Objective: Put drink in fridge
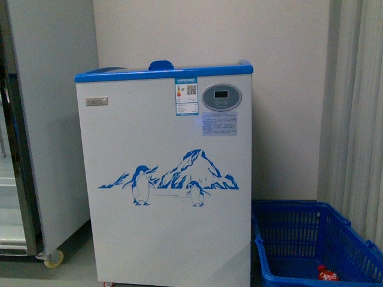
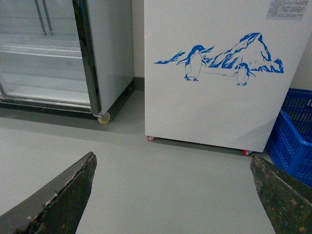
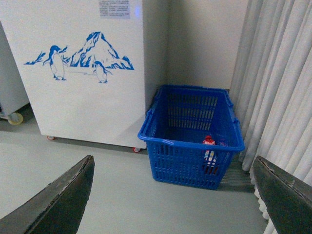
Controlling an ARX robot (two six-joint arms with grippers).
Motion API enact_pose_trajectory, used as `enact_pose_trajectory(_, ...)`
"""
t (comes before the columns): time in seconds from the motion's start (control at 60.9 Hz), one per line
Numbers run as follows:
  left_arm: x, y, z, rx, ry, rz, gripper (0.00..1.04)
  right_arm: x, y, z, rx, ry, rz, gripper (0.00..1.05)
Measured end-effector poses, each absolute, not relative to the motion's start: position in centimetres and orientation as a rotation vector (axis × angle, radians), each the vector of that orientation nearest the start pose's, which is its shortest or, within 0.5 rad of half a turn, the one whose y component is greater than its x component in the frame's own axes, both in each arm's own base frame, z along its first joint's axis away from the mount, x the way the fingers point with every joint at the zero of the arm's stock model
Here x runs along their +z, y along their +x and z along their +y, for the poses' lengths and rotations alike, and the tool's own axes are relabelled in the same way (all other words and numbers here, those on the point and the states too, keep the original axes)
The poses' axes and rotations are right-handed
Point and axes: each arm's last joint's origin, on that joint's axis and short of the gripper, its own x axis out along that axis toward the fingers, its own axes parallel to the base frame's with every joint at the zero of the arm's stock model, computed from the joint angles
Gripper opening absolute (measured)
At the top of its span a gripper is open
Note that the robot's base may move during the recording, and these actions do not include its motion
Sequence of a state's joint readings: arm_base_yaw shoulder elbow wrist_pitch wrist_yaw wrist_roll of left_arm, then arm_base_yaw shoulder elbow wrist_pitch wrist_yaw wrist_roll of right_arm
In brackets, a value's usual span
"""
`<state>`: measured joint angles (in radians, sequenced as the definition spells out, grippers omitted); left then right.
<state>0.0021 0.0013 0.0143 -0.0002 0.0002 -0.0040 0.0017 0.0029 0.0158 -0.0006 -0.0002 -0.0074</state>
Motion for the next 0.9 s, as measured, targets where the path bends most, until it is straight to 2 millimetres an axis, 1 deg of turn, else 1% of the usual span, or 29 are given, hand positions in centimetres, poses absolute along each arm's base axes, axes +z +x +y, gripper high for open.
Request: enact_pose_trajectory(0.902, 16.84, 9.69, 0.02, 0.002, -0.004, -0.013, 0.97, 16.86, 9.69, 0.02, 0.002, -0.007, -0.012, 0.97)
